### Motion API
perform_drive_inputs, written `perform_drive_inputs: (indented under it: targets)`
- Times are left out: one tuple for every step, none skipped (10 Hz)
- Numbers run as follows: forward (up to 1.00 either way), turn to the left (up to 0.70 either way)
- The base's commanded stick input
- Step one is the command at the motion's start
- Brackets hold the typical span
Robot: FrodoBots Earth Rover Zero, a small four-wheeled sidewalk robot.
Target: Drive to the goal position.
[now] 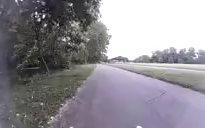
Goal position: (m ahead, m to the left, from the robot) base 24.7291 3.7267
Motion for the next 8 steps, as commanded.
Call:
perform_drive_inputs:
  targets:
    - [0.7, -0.01]
    - [0.7, -0.01]
    - [0.7, -0.01]
    - [0.7, 0.0]
    - [0.7, 0.0]
    - [0.7, -0.01]
    - [0.7, 0.0]
    - [0.7, 0.0]
